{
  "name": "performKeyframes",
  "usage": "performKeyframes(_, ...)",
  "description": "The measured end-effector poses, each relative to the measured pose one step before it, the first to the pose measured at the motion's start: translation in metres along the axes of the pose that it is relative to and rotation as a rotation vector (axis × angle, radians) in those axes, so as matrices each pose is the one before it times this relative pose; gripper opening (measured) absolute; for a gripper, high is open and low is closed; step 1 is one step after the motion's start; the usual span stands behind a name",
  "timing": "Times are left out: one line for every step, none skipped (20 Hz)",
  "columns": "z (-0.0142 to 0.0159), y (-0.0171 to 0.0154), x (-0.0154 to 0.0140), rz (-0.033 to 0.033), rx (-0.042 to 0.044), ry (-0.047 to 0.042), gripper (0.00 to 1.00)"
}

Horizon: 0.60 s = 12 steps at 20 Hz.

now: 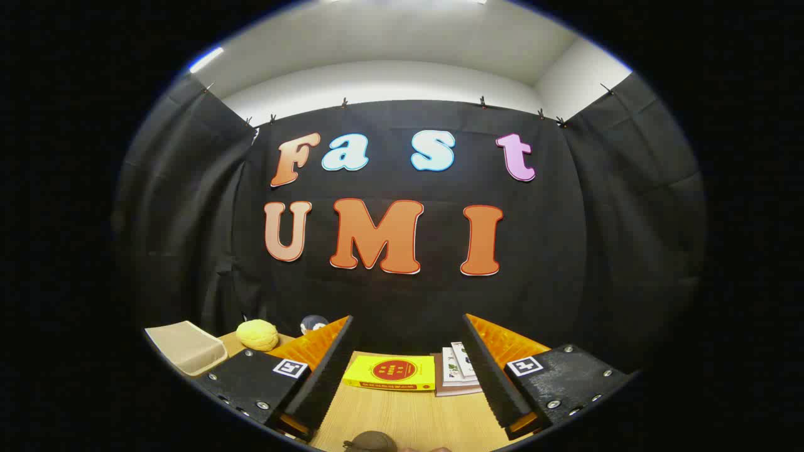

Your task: Open the storage box then place both shoes into the box .Put the left shoe in first, then the right shoe, with the right side of both shoes facing outward in a uniform manner.

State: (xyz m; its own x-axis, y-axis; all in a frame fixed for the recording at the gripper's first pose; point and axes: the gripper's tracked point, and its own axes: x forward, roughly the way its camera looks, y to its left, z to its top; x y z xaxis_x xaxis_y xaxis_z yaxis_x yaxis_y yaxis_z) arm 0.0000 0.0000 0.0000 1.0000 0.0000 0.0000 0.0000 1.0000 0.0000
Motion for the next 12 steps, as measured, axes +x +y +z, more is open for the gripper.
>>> performKeyframes(0.00190, 0.00081, 0.00013, 0.00172, -0.00469, 0.00036, 0.99)
performKeyframes(0.00300, 0.00095, 0.00015, 0.00109, -0.00270, -0.00221, 0.99)
performKeyframes(0.00361, 0.00008, 0.00039, -0.00134, -0.00337, -0.00548, 0.99)
performKeyframes(0.00473, 0.00056, 0.00012, 0.00055, -0.00126, -0.00997, 0.99)
performKeyframes(0.00477, 0.00033, 0.00043, -0.00327, -0.00032, -0.00977, 0.99)
performKeyframes(0.00251, 0.00107, 0.00108, 0.00249, 0.00414, -0.00598, 0.99)
performKeyframes(0.00159, 0.00239, 0.00013, 0.00323, 0.00451, -0.00057, 0.99)
performKeyframes(0.00090, 0.00159, 0.00047, 0.00635, 0.00367, 0.00272, 0.99)
performKeyframes(0.00150, 0.00096, 0.00024, 0.00356, 0.00022, 0.00099, 0.99)
performKeyframes(0.00193, 0.00038, 0.00051, 0.00208, 0.00141, -0.00097, 0.99)
performKeyframes(0.00247, 0.00215, -0.00019, 0.00404, 0.00302, -0.00210, 0.99)
performKeyframes(0.00171, 0.00312, -0.00020, 0.00782, 0.00741, -0.00017, 0.99)
